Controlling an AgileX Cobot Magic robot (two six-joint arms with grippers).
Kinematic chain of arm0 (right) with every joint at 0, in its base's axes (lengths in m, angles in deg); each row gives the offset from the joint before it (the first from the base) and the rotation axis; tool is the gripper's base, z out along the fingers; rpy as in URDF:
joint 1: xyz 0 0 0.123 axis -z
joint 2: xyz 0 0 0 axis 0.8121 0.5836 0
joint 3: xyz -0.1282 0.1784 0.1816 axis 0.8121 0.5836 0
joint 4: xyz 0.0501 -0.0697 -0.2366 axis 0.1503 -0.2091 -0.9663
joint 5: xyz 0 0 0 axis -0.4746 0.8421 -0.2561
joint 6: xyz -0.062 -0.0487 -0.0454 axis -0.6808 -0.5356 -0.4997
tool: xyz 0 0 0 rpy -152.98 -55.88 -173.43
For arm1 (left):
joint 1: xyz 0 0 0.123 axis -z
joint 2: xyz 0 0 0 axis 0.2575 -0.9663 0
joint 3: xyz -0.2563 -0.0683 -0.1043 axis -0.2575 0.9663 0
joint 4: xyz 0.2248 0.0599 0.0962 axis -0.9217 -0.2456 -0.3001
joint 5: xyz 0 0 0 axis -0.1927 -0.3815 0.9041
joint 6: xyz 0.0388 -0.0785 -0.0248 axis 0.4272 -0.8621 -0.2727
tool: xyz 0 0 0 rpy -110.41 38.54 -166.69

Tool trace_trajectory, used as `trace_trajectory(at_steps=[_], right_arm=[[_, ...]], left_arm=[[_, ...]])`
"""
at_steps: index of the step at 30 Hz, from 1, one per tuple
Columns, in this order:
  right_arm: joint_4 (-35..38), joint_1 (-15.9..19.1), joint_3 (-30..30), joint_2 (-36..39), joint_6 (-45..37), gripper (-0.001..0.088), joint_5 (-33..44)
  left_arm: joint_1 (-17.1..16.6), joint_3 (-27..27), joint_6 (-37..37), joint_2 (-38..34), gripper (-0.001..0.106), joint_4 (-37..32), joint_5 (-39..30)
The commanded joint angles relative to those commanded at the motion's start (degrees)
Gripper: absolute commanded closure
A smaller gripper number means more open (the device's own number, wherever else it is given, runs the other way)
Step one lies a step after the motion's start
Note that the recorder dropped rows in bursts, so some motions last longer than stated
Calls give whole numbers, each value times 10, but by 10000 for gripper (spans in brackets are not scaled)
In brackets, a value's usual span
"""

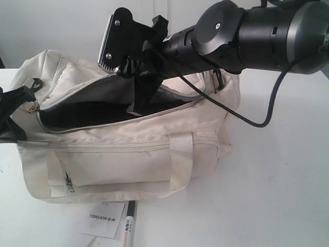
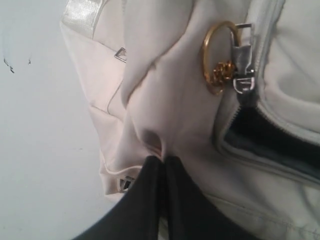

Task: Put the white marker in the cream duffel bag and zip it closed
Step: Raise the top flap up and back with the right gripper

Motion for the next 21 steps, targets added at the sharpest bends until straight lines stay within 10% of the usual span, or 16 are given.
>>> trace_trajectory(at_steps=[21], right_arm=[[5,0,-27,0,91,868,-277]], left_arm=[[0,0,-2,0,1053,-9,7]])
